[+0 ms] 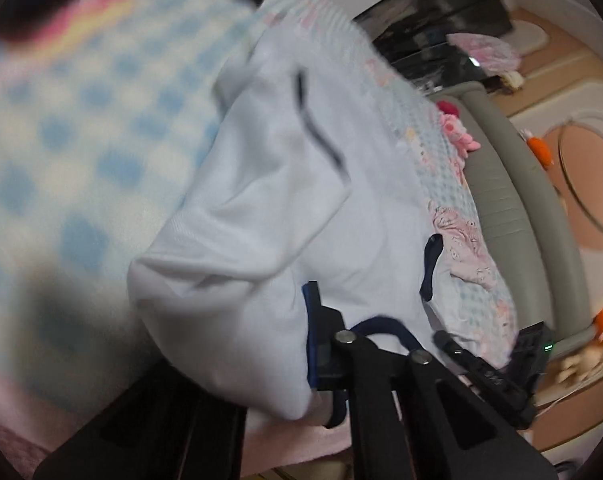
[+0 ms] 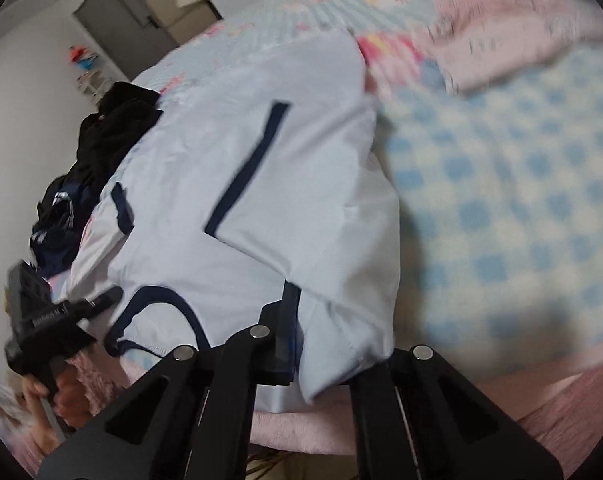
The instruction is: Fold clothes
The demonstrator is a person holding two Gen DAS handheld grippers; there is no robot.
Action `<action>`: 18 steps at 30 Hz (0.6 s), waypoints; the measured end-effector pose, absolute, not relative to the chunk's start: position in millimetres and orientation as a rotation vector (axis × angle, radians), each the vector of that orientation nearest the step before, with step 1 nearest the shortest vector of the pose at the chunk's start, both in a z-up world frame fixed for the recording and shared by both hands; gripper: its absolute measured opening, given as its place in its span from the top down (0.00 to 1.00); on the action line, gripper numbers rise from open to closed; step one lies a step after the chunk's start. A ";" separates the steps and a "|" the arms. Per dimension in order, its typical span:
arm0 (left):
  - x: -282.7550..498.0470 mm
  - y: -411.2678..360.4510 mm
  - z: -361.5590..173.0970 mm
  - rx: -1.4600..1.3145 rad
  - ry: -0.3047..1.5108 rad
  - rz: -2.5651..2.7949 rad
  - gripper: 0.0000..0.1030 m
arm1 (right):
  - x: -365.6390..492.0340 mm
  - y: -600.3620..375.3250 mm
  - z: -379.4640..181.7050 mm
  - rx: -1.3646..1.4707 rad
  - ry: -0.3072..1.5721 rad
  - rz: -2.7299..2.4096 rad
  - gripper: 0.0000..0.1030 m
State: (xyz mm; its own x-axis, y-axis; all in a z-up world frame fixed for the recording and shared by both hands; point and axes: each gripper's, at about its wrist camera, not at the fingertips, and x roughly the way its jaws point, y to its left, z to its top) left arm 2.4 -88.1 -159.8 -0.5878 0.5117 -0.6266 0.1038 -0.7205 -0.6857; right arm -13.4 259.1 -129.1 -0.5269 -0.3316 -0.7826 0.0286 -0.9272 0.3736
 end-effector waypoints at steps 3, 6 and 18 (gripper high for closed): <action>6.6 -83.7 -137.7 -1.211 -0.943 2.441 0.98 | -13.8 256.9 -122.6 1.337 -0.462 -2.516 0.98; 3.1 -75.7 -128.5 -1.222 -0.881 2.481 0.98 | -27.5 248.4 -135.5 1.375 -0.456 -2.444 0.91; 74.4 -89.3 -111.1 -1.200 -0.913 2.394 0.98 | 54.1 287.1 -90.0 1.266 -0.427 -2.469 0.99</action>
State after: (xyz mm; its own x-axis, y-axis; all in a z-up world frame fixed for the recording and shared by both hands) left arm 74.4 -89.3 -111.1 -0.6005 0.5269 -0.6015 0.0076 -0.7485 -0.6631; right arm 54.1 287.1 -90.0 -0.5491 -0.4218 -0.7215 0.1551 -0.8997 0.4080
